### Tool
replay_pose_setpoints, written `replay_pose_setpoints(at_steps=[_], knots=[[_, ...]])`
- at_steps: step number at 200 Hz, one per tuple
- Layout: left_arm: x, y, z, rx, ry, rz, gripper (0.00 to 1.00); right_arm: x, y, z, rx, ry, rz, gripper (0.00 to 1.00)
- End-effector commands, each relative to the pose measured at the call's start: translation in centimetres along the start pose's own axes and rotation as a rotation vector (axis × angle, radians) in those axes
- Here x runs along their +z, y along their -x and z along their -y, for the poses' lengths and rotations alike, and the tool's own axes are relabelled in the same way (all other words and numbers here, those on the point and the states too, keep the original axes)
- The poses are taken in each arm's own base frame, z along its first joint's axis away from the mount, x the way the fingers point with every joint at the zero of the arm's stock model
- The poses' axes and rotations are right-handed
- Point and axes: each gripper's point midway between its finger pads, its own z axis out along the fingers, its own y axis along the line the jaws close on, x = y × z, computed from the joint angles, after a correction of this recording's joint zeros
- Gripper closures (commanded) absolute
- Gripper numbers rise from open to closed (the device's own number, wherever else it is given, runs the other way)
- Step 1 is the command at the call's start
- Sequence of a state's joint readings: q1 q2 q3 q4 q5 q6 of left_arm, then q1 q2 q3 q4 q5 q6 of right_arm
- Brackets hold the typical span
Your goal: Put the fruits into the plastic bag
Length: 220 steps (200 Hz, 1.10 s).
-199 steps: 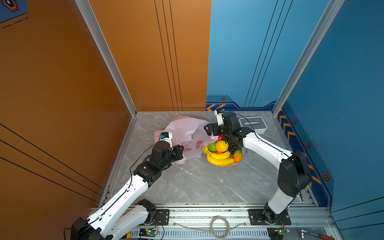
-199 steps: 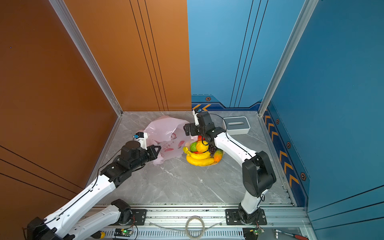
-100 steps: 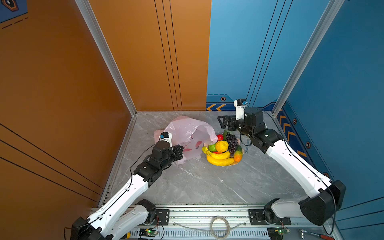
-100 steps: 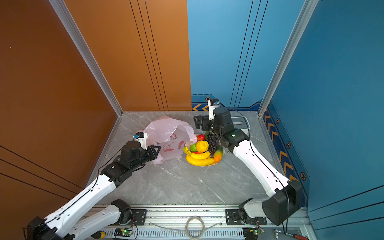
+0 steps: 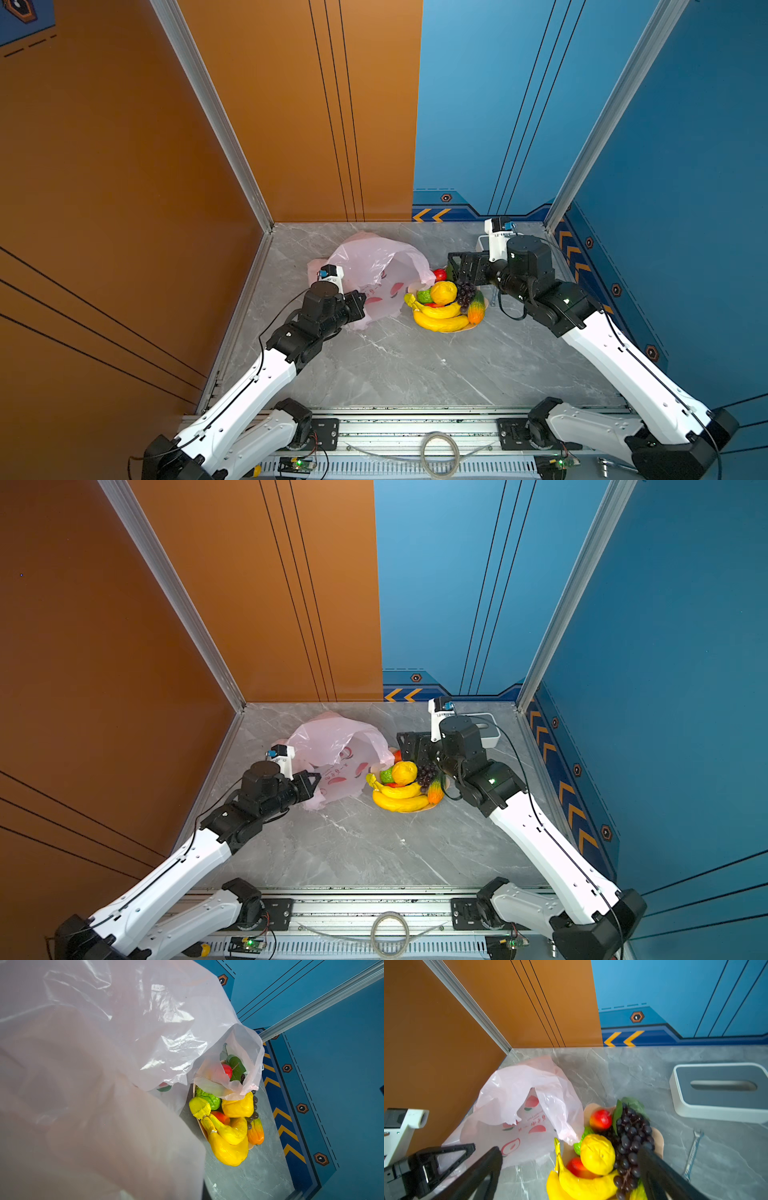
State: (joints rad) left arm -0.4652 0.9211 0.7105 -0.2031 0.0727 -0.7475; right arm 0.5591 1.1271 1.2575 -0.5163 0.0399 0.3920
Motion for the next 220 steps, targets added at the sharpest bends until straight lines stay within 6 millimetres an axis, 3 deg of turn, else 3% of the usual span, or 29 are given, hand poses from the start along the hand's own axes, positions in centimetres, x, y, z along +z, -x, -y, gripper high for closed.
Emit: replay_pose_setpoints(at_steps=[1,54,94,163,220], knots=[[-1.1,0.5,0.8,0.029,-0.019,-0.001,1.0,-1.9,-3.8,1.7,0.038,-0.089,-0.161,0.0],[-2.2,1.1,1.2,0.041,-0.027,0.008,1.0,-4.0,-10.2,3.0,0.05,-0.144,-0.35,0.0],[-2.3,1.1,1.0,0.036,-0.022,0.008,1.0,-3.4,-13.4,5.1,0.013,-0.253,-0.43,0.0],[-2.3,1.3,0.8,0.022,-0.011,0.014,1.0,0.0,-13.1,5.0,0.054,-0.22,-0.45,0.0],[-2.2,1.8,0.5,0.001,-0.002,0.018,1.0,4.5,-13.1,2.8,-0.003,-0.148,-0.548,0.01]])
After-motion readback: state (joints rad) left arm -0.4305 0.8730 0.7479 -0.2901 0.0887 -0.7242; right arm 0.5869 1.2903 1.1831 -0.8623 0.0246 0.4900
